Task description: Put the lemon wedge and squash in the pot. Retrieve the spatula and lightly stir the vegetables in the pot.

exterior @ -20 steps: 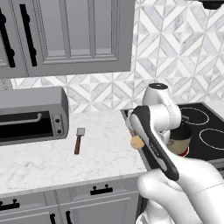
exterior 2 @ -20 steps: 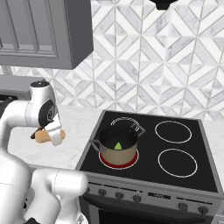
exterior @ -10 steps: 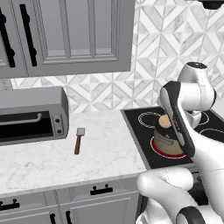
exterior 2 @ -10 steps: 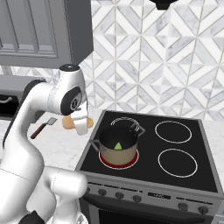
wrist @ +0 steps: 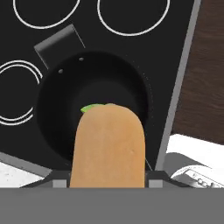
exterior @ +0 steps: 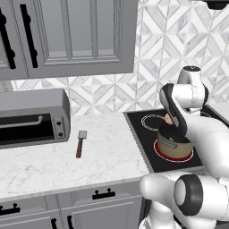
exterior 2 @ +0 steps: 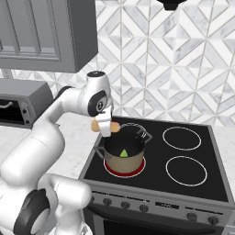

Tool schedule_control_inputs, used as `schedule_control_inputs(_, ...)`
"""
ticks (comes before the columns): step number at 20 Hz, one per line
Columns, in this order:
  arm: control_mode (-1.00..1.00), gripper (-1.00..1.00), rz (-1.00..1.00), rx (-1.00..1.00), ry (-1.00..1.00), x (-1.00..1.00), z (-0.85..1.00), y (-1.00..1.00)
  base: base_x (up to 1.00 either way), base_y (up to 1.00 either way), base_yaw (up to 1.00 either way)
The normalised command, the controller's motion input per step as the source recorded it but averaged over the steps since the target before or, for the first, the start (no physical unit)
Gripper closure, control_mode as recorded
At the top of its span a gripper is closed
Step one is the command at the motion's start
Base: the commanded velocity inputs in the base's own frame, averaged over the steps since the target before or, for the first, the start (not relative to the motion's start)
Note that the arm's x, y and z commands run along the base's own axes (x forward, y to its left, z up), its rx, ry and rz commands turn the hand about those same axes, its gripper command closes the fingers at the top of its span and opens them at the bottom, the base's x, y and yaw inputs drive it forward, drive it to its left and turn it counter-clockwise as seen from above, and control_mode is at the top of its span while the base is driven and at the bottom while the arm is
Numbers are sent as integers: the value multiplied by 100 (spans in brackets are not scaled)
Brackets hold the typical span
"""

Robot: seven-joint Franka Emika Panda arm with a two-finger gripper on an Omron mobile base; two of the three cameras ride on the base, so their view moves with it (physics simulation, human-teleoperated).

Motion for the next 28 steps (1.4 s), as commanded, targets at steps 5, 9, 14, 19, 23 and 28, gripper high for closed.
schedule_control_inputs(5, -100, 100, -15, -5, 2, 42, -69, -64, 0, 0, 0)
schedule_control_inputs(9, -100, 100, -8, 0, 9, 22, -62, -65, 0, 0, 0)
schedule_control_inputs(14, -100, 100, -4, 0, 7, 28, -39, -22, 0, 0, 0)
schedule_control_inputs(19, -100, 100, -1, 0, 4, 30, -16, -3, 0, 0, 0)
schedule_control_inputs(23, -100, 100, 0, 0, 3, 6, -39, 0, 0, 0, 0)
schedule_control_inputs(28, -100, 100, 0, 0, 0, 0, -37, 0, 0, 0, 0)
